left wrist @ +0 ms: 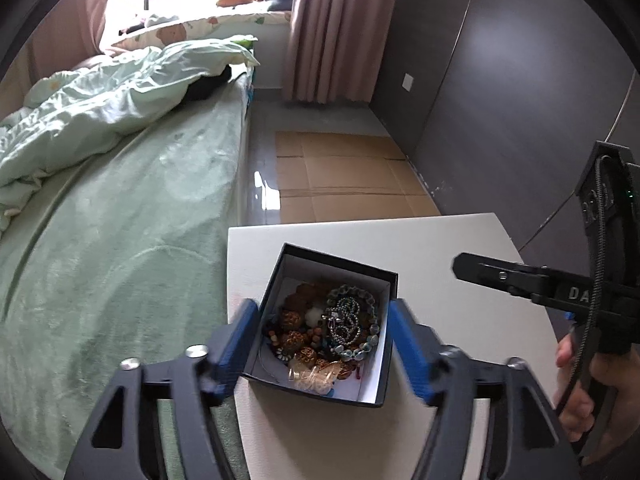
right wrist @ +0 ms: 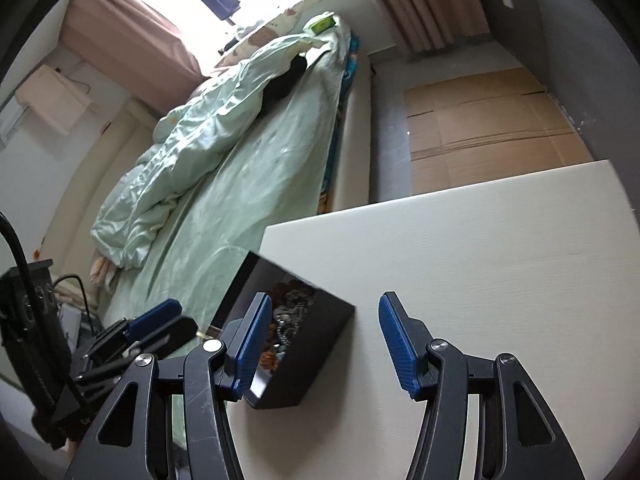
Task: Organize jewelry
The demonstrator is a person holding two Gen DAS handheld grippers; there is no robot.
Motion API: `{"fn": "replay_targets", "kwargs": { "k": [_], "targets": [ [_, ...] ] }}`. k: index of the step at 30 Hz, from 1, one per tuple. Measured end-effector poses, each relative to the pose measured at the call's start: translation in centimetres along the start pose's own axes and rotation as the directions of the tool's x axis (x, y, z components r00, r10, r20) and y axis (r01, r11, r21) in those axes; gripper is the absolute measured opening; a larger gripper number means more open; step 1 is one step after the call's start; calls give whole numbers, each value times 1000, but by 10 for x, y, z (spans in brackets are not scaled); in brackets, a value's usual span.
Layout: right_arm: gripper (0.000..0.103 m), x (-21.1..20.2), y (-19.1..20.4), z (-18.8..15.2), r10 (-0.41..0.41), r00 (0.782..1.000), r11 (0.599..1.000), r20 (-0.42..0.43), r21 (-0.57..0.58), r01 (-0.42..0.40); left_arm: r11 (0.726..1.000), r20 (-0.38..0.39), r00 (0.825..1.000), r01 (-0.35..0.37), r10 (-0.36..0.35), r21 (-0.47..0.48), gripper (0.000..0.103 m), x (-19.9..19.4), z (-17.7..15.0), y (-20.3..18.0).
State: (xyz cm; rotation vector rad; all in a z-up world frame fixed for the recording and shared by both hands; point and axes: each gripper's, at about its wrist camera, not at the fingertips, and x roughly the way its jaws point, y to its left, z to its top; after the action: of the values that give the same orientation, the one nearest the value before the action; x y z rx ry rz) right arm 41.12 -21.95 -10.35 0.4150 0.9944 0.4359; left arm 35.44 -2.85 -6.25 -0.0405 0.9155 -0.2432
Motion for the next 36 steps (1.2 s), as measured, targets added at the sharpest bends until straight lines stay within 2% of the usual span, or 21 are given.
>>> {"fn": "replay_targets", "kwargs": {
  "k": [6, 14, 17, 22, 23, 25, 27, 30, 33, 36],
  "targets": [
    [56, -19, -5, -5, -8, 1000, 1000, 10, -8, 9, 1000, 9, 1000, -4, 4, -31, 71, -8, -6, 0],
    [56, -30, -3, -25, -43, 999, 999, 3, -29, 43, 998, 26, 1000, -13, 14, -53, 72, -36, -31, -3],
    [56, -36, 3, -39, -70, 998, 997, 6, -39, 70, 998, 38, 999, -17, 20, -58, 79, -48, -38, -3],
    [77, -66, 18, -60, -106, 993, 993, 55, -52, 109, 998, 82, 996, -16, 21, -65, 89, -81, -51, -7],
    [79, -77, 21, -65, -126, 989, 990, 83, -52, 130, 998, 93, 995, -18, 24, -64, 92, -88, -54, -8],
    [93, -93, 24, -74, -170, 978, 984, 124, -30, 175, 997, 111, 993, -19, 27, -70, 96, -102, -58, -10],
    [100, -109, 29, -86, -221, 961, 974, 164, -10, 226, 996, 143, 989, -17, 30, -90, 99, -118, -63, -11],
    [103, -131, 39, -109, -262, 941, 963, 214, -6, 269, 996, 189, 981, -21, 37, -88, 103, -144, -72, -14],
    [103, -150, 43, -129, -222, 945, 974, 240, 15, 225, 998, 197, 980, -7, 20, -68, 103, -163, -84, -20],
    [103, -166, 56, -149, -260, 930, 962, 259, -9, 272, 998, 206, 979, 3, 9, -57, 103, -177, -96, -24]
  ]
}}
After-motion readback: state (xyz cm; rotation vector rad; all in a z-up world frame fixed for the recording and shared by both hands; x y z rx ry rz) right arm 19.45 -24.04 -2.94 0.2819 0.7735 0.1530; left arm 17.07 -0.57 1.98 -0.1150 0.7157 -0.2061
